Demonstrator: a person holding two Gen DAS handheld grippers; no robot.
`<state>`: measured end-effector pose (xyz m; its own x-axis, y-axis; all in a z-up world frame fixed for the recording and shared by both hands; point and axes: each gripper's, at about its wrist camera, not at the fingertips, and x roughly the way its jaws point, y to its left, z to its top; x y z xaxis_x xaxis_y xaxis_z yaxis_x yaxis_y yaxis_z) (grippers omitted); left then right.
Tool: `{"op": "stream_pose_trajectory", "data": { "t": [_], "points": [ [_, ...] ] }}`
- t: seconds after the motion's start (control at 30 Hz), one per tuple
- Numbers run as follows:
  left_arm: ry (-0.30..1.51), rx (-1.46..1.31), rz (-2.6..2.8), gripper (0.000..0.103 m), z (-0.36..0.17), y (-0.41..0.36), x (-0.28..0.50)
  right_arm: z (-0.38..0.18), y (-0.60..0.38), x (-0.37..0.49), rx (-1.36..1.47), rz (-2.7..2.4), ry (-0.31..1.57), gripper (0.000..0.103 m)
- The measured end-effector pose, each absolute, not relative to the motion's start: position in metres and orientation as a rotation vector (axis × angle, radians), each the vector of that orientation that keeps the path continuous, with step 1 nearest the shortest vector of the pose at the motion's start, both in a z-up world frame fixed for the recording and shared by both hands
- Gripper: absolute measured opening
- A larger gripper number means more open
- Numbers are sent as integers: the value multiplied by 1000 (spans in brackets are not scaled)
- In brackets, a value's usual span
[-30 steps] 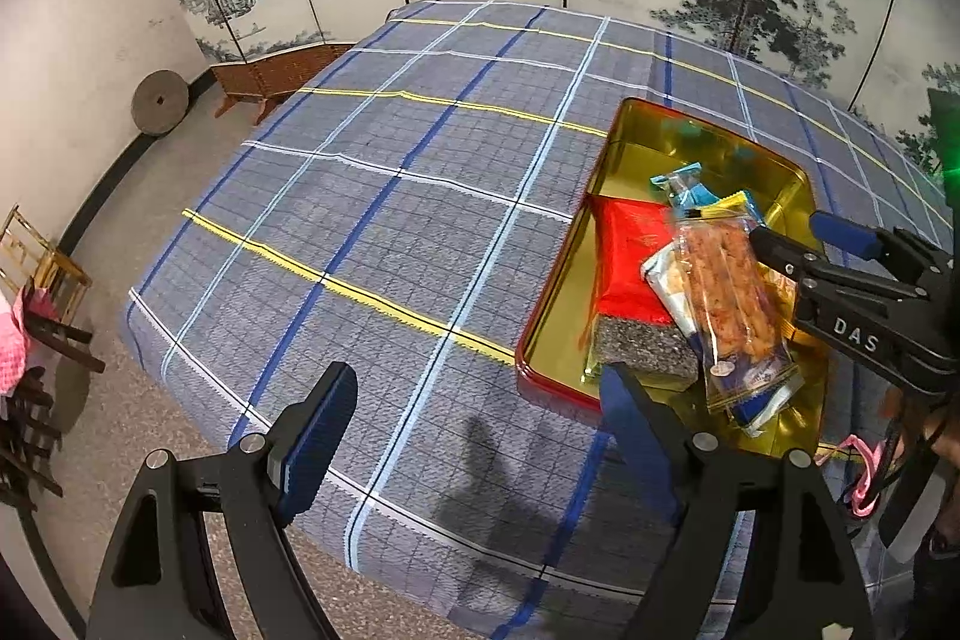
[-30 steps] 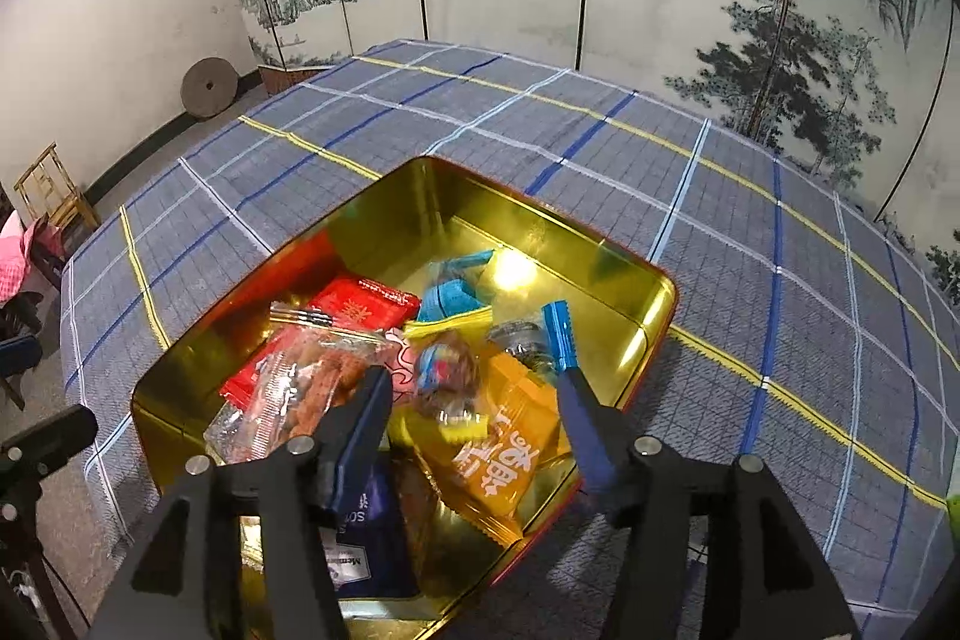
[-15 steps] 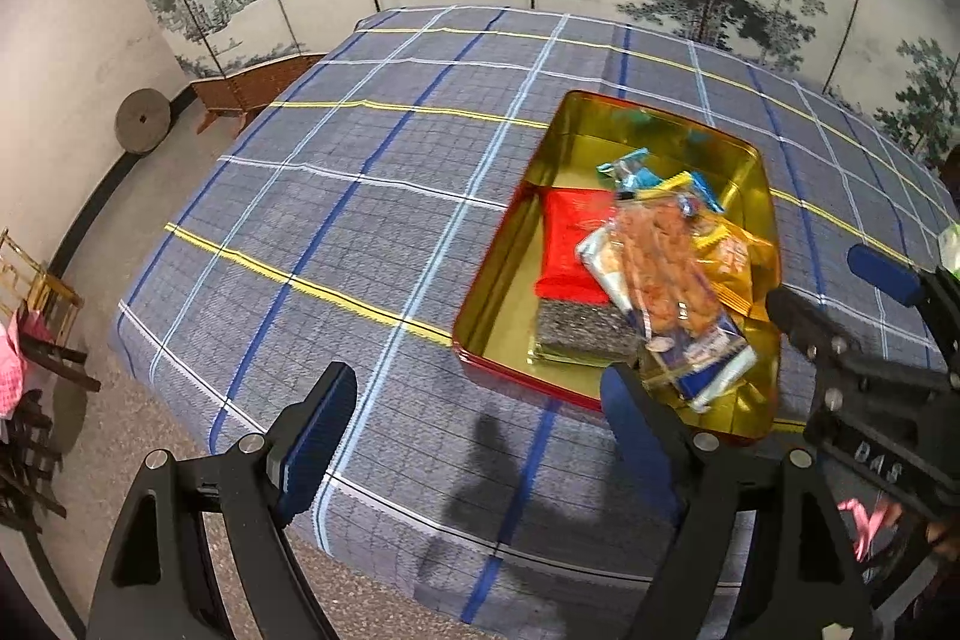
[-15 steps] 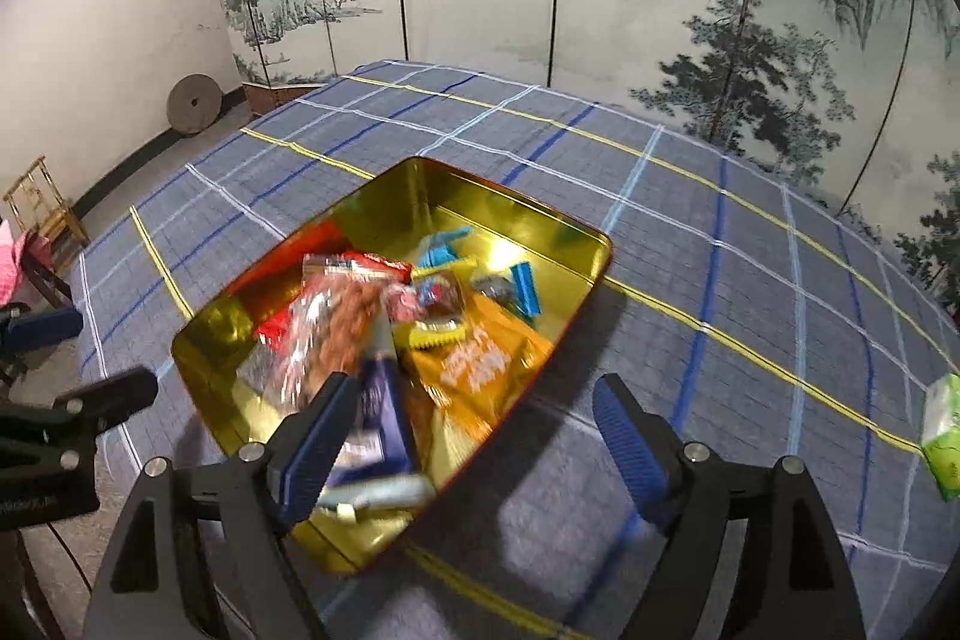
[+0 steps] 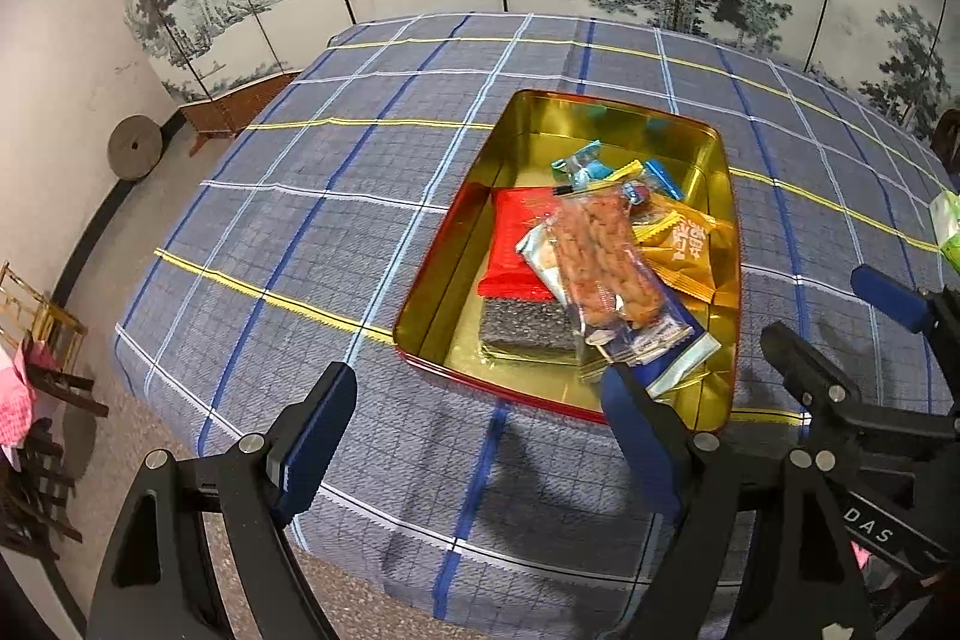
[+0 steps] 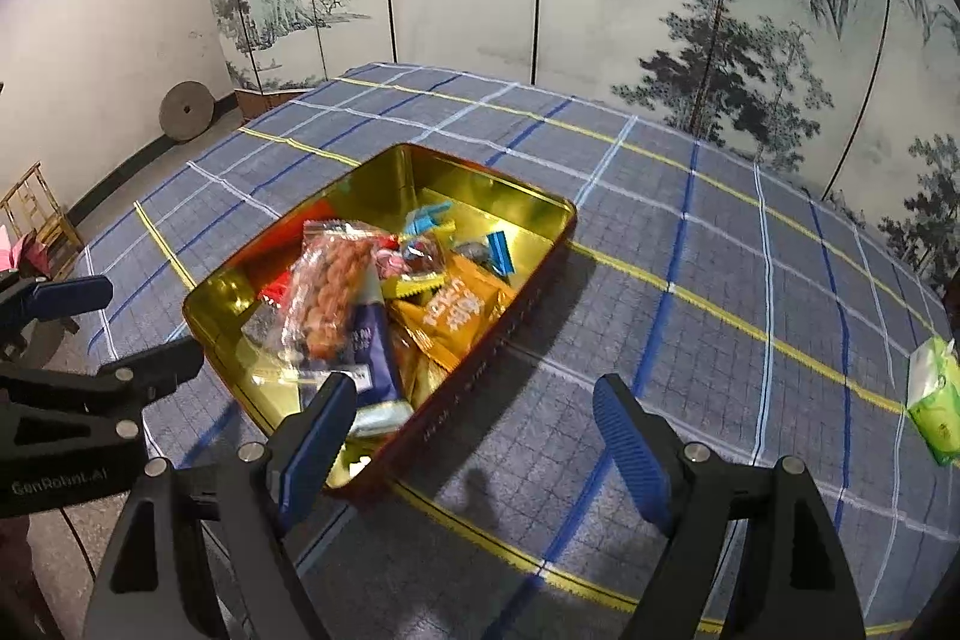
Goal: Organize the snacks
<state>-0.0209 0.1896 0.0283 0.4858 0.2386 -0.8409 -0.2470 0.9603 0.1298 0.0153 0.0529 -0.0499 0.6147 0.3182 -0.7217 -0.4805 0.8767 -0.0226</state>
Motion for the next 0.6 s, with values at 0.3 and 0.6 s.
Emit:
{"op": "stream_pose_trajectory", "data": {
  "t": [0.3, 0.6],
  "points": [
    [1035, -7, 270, 81, 26, 179, -17, -59, 40, 16, -206, 445, 809, 83],
    [1043, -19, 250, 81, 25, 175, -13, -59, 40, 14, -211, 446, 808, 83]
  ]
}}
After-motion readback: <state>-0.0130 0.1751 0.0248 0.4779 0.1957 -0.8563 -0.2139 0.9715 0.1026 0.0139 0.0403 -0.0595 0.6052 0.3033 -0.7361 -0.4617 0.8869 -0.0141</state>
